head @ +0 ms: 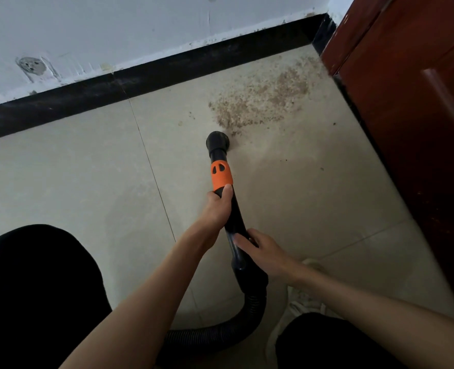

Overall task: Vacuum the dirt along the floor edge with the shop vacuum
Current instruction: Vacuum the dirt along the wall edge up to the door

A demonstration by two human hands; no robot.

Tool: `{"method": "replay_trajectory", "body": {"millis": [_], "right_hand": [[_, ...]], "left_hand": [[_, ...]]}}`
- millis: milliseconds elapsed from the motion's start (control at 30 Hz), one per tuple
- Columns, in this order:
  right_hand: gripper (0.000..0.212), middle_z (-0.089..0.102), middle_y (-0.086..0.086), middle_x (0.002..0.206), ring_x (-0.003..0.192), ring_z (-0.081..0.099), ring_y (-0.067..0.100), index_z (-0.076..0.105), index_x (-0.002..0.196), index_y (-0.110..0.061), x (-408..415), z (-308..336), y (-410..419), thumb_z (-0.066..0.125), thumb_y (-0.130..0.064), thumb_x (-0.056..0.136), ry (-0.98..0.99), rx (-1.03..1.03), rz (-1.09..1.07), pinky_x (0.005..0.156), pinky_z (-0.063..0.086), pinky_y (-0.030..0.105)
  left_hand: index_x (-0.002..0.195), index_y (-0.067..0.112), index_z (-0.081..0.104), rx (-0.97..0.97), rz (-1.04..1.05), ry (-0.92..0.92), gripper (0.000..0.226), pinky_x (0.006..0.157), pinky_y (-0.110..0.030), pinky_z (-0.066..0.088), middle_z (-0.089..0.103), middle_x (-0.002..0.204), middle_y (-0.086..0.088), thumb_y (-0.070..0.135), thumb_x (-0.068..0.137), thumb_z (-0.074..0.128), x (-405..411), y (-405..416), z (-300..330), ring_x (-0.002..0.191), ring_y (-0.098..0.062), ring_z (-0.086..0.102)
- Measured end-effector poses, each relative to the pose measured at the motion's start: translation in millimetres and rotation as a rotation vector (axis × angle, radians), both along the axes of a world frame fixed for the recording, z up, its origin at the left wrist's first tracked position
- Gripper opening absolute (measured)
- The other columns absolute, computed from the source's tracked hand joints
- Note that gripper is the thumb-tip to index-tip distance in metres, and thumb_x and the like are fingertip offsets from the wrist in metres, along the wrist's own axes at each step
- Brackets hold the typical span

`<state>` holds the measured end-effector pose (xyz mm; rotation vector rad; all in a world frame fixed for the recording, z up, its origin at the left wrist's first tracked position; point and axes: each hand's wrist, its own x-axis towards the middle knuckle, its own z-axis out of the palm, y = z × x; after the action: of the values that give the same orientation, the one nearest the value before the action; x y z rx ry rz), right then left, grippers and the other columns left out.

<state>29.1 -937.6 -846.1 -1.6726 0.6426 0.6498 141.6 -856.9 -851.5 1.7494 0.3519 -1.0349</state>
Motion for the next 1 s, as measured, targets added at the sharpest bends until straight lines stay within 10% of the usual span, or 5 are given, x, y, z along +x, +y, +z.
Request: {"method": "replay_trajectory", "body": {"millis": [233, 500, 700, 1000], "right_hand": [[0.063, 0.065, 0.028, 0.092, 0.088, 0.062, 0.047, 0.054, 0.081, -0.017, -8.5, -0.2, 17.0, 0.045, -0.076, 0.061, 0.028, 0.111, -0.201, 0.082, 0.049, 0.057], [0.029, 0.065, 0.009, 0.077, 0.072, 0.065, 0.027, 0.049, 0.087, -0.019, -36.9, 1.0, 13.3, 0.039, -0.043, 0.100, 0.021, 0.026, -0.285, 0.076, 0.052, 0.045], [0.042, 0.063, 0.017, 0.086, 0.082, 0.064, 0.037, 0.048, 0.087, -0.025, -15.2, 0.6, 12.1, 0.038, -0.065, 0.087, -0.012, -0.030, -0.300, 0.078, 0.050, 0.049], [0.031, 0.052, -0.003, 0.075, 0.067, 0.051, 0.014, 0.046, 0.087, -0.016, 28.3, -0.5, 20.8, 0.035, -0.041, 0.102, -0.117, -0.103, -0.146, 0.058, 0.036, 0.026]], "left_hand": [[0.127, 0.003, 0.037, -0.039, -0.067, 0.031, 0.044, 0.081, -0.030, 0.041, 0.051, 0.105, -0.005, 0.039, 0.101, 0.035, -23.7, 10.2, 2.3, 0.091, -0.016, 0.052], [0.137, 0.007, 0.030, -0.094, -0.222, 0.098, 0.049, 0.093, -0.030, 0.038, 0.048, 0.130, -0.010, 0.039, 0.101, 0.034, -43.1, -1.0, 8.5, 0.113, -0.020, 0.048], [0.127, 0.007, 0.037, -0.087, -0.240, 0.023, 0.039, 0.091, -0.032, 0.041, 0.051, 0.118, -0.010, 0.036, 0.102, 0.033, -22.9, -15.6, 7.2, 0.104, -0.020, 0.050], [0.125, 0.000, 0.044, -0.030, -0.102, -0.026, 0.047, 0.081, -0.032, 0.041, 0.053, 0.107, -0.011, 0.039, 0.101, 0.032, 15.4, 5.7, -4.3, 0.093, -0.020, 0.052]]}}
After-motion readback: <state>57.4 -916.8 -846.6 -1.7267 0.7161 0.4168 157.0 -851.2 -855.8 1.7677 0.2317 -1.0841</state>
